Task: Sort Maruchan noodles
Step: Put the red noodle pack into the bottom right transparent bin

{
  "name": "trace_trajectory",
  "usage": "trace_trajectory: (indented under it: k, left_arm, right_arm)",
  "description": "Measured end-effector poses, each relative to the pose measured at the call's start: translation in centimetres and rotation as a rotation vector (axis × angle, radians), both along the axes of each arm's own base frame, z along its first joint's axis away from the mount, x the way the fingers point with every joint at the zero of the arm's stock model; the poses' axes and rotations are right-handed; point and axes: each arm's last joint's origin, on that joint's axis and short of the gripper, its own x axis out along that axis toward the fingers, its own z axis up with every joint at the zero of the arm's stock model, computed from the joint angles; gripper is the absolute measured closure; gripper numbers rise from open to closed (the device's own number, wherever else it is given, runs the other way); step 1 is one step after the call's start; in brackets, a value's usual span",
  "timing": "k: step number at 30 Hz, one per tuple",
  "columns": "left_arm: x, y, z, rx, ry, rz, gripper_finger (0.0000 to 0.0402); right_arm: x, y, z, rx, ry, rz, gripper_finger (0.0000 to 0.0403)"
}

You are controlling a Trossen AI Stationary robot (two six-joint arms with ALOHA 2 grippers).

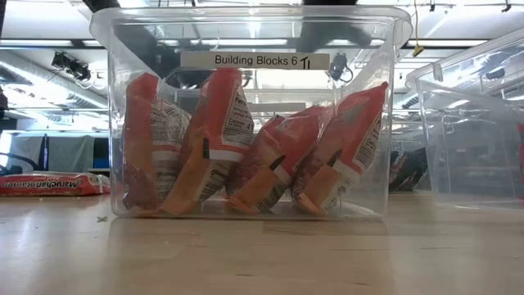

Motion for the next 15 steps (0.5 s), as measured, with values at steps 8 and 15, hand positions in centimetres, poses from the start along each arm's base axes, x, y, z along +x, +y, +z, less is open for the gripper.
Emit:
trace_trajectory:
  k: [8,15]
  left_arm:
    - [1.0,-3.7,2.4,0.115,0.095,-0.2,0.0185]
    - [-3.1,-1.5,5.8,0.198,0.182,-0.108,0.0185]
  right_arm:
    - [5.5,-3.7,-5.4,0.037,0.028,0.048,0.0359]
    - [8.6,-7.0,-11.0,0.128,0.048,0.036,0.0367]
